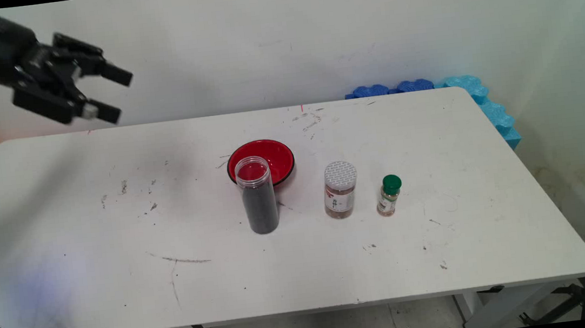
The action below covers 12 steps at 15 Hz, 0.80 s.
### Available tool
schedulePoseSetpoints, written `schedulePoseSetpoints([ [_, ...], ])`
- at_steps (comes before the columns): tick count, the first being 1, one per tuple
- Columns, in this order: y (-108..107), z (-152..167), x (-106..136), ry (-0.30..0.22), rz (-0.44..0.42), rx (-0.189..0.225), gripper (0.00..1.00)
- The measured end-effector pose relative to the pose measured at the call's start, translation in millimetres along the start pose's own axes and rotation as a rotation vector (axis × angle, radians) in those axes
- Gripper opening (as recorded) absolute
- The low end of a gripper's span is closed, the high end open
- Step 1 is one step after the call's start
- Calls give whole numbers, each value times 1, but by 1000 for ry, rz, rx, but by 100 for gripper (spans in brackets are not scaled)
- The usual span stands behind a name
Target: Pick up the black seasoning powder from the table
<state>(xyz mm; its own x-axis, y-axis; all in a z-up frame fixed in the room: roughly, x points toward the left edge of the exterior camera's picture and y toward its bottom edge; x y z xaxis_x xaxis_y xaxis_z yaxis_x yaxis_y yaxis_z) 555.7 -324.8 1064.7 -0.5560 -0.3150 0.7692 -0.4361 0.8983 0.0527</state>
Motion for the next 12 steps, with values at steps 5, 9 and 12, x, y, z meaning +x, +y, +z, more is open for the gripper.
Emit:
schedulePoseSetpoints([
  [5,18,49,-24,-31,-19,3,100],
  [9,29,90,-44,-71,-30,6,100],
  [12,33,118,-54,-90,-30,8,100],
])
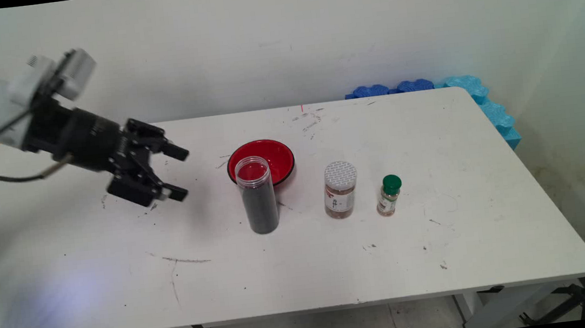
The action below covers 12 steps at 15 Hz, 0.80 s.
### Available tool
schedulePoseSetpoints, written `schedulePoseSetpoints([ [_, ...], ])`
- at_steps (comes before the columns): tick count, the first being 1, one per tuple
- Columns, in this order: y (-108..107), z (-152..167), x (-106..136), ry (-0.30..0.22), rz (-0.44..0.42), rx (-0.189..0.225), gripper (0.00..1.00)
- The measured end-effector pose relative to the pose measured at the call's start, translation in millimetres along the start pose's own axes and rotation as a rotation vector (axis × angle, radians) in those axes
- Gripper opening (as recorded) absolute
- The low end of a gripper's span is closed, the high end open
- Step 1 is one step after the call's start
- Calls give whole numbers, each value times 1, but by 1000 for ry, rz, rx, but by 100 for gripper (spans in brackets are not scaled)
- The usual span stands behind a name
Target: Pick up the black seasoning powder from the table
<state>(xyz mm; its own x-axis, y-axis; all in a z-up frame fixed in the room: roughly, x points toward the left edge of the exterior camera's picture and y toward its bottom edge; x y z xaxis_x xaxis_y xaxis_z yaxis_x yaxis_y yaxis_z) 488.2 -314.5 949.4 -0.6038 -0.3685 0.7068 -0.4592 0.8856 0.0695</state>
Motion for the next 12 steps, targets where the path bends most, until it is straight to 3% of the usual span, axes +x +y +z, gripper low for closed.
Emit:
schedulePoseSetpoints([
  [12,-19,84,3,-32,27,50,100],
])
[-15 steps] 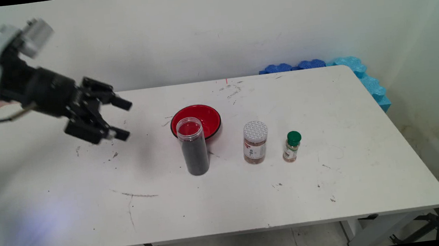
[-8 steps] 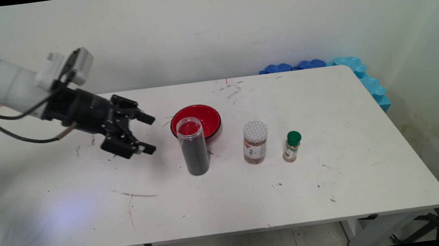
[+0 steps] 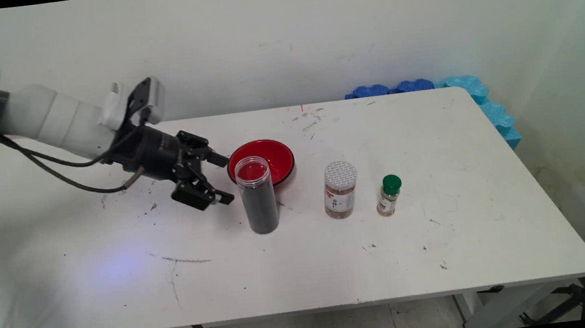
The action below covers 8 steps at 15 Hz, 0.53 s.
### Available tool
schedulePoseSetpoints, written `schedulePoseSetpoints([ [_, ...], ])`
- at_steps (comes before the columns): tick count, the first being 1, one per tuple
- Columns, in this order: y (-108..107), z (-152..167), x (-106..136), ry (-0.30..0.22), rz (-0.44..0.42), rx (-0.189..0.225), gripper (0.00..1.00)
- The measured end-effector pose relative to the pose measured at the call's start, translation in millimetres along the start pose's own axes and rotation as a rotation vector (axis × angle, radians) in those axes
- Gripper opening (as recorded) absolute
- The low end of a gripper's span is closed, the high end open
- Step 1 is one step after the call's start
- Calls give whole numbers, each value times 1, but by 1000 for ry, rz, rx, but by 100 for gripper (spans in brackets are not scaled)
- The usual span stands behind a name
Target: Pick up the black seasoning powder from the table
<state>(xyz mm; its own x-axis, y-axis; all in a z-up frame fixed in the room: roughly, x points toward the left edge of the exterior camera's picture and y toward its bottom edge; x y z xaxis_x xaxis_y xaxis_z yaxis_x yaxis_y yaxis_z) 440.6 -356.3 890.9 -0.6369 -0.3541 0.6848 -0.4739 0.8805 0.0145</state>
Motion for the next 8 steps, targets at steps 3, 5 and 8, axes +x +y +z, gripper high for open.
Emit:
schedulePoseSetpoints([
  [3,-1,13,0,-6,-6,-2,100],
  [5,-1,21,-1,-8,-8,-8,100],
  [8,-2,30,-1,-11,-11,-11,100],
])
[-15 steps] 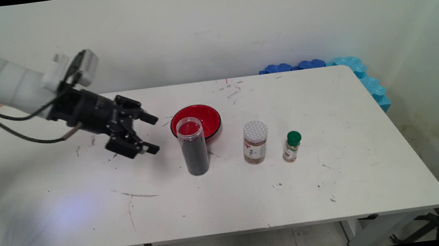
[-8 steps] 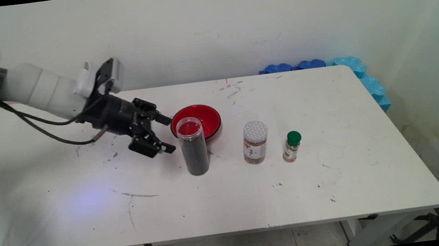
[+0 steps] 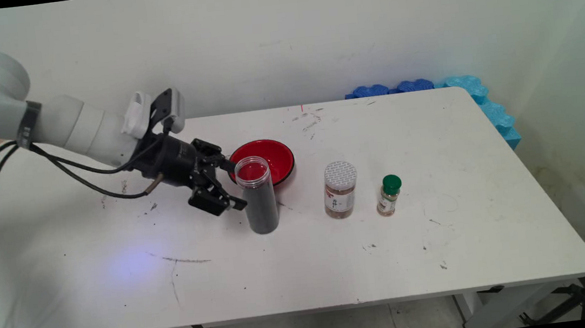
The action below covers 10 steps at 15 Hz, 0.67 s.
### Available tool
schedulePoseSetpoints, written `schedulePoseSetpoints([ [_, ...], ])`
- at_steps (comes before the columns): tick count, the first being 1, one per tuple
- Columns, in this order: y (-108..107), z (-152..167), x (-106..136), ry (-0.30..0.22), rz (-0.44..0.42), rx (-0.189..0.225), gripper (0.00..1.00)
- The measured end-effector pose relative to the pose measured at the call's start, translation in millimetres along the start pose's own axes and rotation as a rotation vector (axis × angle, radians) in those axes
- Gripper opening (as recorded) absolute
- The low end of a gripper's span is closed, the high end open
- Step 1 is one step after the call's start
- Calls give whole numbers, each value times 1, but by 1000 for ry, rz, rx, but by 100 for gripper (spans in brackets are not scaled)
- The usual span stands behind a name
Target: Pick up the black seasoning powder from the table
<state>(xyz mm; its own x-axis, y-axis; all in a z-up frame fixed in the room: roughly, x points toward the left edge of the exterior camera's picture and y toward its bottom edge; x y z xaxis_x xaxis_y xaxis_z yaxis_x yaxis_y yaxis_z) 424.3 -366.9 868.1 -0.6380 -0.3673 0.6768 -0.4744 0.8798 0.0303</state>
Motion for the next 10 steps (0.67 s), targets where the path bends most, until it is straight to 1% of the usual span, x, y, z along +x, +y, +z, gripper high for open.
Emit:
schedulePoseSetpoints([
  [10,-5,21,2,11,0,-2,100],
])
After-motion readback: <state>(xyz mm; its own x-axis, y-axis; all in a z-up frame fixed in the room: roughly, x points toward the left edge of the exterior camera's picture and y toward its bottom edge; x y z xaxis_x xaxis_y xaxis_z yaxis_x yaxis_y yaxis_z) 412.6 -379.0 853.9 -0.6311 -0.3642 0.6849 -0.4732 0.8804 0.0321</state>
